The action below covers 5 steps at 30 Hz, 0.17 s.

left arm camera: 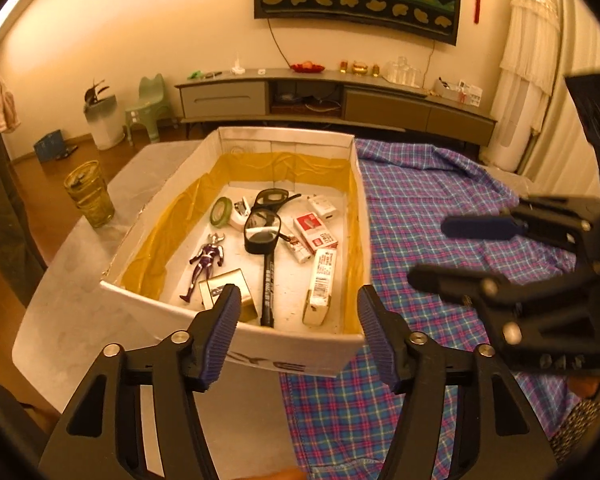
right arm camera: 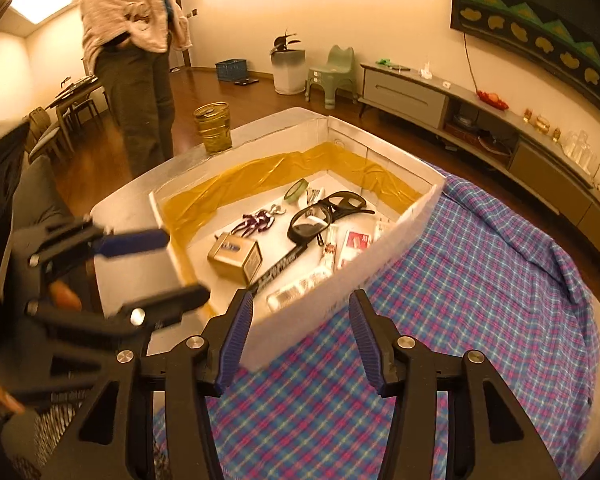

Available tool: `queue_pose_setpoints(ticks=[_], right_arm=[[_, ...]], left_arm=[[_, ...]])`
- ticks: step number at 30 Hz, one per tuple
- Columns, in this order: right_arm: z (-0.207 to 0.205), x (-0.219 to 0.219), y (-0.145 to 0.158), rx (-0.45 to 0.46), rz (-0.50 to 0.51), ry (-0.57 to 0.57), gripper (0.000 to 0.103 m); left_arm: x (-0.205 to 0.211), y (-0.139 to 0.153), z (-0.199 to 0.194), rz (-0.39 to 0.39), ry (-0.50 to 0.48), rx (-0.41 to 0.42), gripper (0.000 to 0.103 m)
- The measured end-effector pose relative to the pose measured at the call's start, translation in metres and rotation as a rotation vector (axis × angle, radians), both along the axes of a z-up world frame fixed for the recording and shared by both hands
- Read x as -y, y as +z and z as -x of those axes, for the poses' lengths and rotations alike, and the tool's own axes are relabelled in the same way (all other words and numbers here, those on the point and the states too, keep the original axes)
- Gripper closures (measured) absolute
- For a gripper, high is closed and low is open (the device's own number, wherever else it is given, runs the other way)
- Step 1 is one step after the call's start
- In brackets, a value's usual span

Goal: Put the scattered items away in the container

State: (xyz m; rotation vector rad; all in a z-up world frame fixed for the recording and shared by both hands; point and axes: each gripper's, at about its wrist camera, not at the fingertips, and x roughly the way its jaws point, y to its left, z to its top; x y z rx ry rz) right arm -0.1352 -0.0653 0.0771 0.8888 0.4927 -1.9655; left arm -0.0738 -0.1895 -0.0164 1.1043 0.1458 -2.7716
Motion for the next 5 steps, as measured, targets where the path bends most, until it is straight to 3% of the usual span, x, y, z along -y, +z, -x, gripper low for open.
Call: queue_pose_setpoints(ticks=[5], right_arm=[[-0.024,-0.027,0.001,-0.002,0.031,-0.002,0.050]], left_arm=[[-0.012,0.004,-0.014,0.008,0.007,0.001,0.035]])
